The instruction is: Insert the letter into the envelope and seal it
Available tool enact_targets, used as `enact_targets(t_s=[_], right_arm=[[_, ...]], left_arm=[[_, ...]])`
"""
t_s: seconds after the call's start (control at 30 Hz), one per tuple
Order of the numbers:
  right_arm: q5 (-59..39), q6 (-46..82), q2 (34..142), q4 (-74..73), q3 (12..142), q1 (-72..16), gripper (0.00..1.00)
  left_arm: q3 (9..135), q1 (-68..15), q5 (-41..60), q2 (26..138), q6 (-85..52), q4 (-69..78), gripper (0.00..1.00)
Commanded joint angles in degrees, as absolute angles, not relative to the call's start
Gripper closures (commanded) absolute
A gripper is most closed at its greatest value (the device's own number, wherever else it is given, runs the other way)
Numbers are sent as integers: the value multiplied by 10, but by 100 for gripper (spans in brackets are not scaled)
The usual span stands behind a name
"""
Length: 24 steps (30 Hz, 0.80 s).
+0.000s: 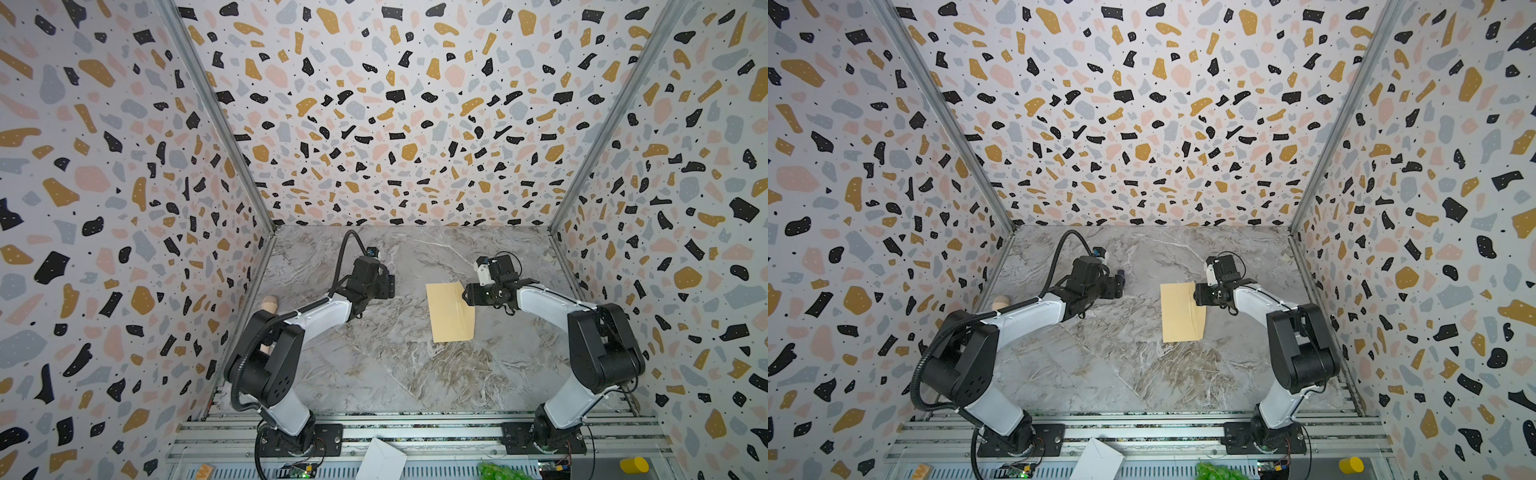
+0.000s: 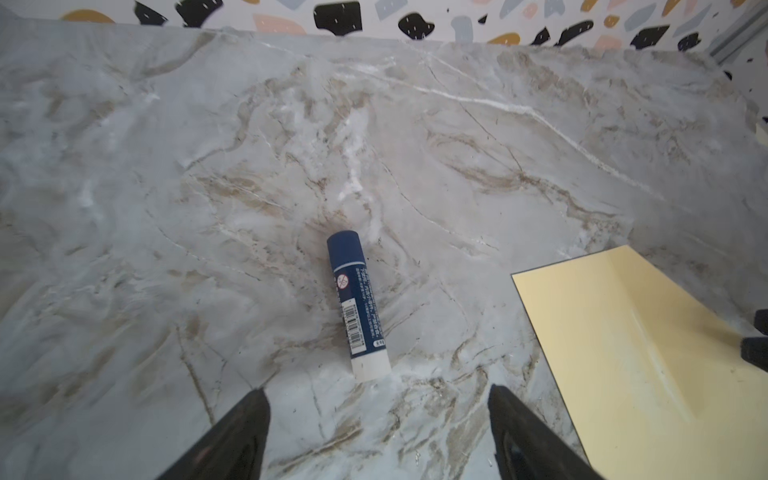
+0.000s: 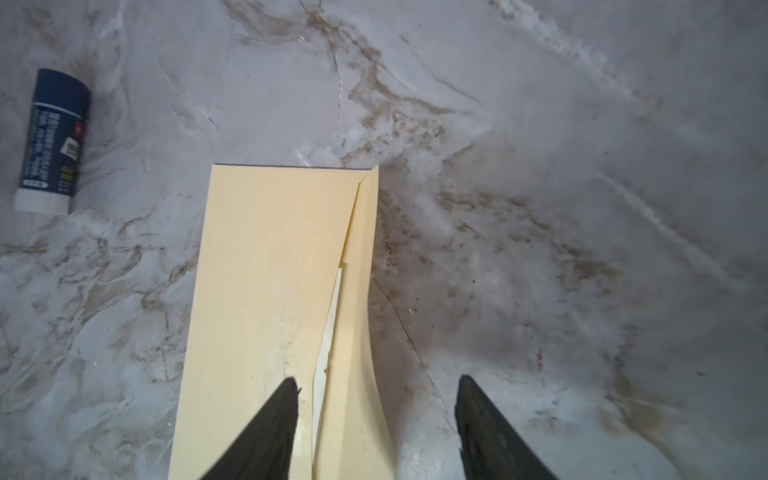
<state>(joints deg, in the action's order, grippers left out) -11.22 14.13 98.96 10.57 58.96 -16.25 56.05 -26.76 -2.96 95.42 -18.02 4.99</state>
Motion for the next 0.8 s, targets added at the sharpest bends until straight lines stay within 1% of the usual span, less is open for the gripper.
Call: enact_targets(t_s=[0.0,0.07,0.17,0.27,0.33,0.4,0.47,0.5,0.53,0.57,0.6,0.67,0.77], right_arm=[[-134,133,1016,133,614,-162,58],[-164,145,1018,116,599,-158,73],[-223,193,983,61,551,-145,88],[-241,253,925,4,495,-136,100],[-239,317,880,-40,450,-137,100],[-234,403,827,-114,387,-150,100],[-183,482,773,-159,329,-180,100],[-157,505,753,-172,310,-197,96],[-131,525,733,-181,294,-215,79],[-116,540,715,-177,285,-229,71],[-103,546,705,-171,281,-240,68],[-86,541,681,-149,278,-263,48],[-55,507,648,-94,284,-274,36]], left_arm=[[574,-272,-3,950,-176,53,18],[573,-272,-25,945,-170,47,18],[572,-272,-26,934,-161,45,18],[559,-272,-23,917,-162,61,19],[554,-272,-20,909,-161,64,20],[548,-272,-17,904,-161,68,20],[547,-272,-13,901,-160,69,21],[547,-272,-10,900,-160,69,21],[547,-272,-8,899,-159,67,21],[548,-272,-9,897,-157,63,21],[549,-272,-10,896,-155,58,22],[552,-272,-13,891,-147,47,22],[548,-272,-11,884,-138,44,22]])
